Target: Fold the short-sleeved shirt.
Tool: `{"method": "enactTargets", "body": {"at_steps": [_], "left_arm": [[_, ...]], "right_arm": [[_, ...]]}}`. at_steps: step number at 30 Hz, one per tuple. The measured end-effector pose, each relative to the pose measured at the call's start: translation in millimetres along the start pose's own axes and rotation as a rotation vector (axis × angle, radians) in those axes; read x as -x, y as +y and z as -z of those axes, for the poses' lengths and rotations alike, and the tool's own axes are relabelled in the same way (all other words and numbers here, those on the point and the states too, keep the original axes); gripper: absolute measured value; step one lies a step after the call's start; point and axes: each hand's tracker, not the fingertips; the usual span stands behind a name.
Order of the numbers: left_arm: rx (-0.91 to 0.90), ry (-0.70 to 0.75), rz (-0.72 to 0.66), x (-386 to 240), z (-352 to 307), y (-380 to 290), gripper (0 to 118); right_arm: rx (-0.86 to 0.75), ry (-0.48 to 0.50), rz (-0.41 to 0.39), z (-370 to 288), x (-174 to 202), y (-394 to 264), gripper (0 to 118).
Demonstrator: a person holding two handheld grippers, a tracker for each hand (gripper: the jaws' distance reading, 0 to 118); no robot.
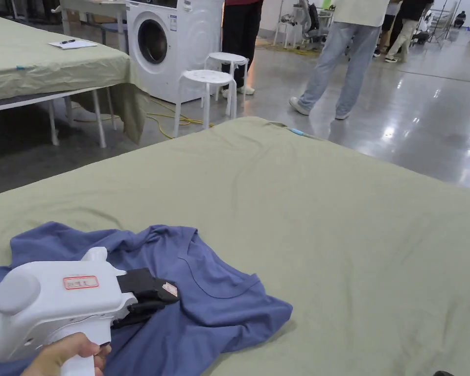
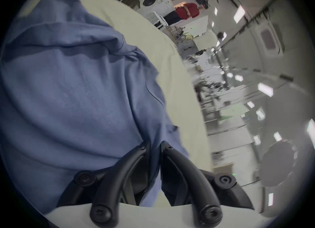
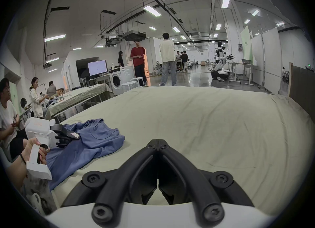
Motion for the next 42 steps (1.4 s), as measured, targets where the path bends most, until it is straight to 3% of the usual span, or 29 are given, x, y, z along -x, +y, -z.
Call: {"method": "enactTargets", "body": {"at_steps": [3,6,14,24,30,38,39,40,42], "left_arm": [[0.023,-0.052,0.034,-8.8,-0.6,-9.0,14],[0.073,-0.250,-0.076,-24.1,5.0,-23.8,14],[0.191,-0.436,0.113,-142.8,58.2,-78.0,13],[0.689,-0.704,0.255,-289.6,141.5,-297.6,13],[0.939,-0.614,0.484,-297.2,150.2,-438.0,13],[0.948,-0.188,0.935,-231.4,177.2,-516.9,13],[0.933,-0.186,0.971,-226.8,179.4,-520.3,12],[0.936,-0.185,0.970,-221.9,180.5,-521.0,12],[0.924,-0.239,0.914,-224.5,175.3,-515.6,12]], "right_arm": [[-0.005,-0.025,0.021,-4.2,-15.9,-1.5,2],[-0.019,-0.059,0.047,-13.0,-38.4,-5.5,2],[-0.117,-0.240,0.104,-84.1,-92.7,1.4,2],[-0.253,-0.553,0.129,-227.3,-170.0,-3.1,2],[-0.269,-0.678,0.165,-288.2,-201.6,-21.0,2],[-0.185,-0.697,0.262,-297.0,-226.0,-54.1,2],[-0.175,-0.692,0.267,-295.2,-226.9,-56.2,2],[-0.164,-0.684,0.268,-288.9,-204.7,-50.8,2],[-0.148,-0.667,0.260,-283.3,-200.5,-51.6,2]]}}
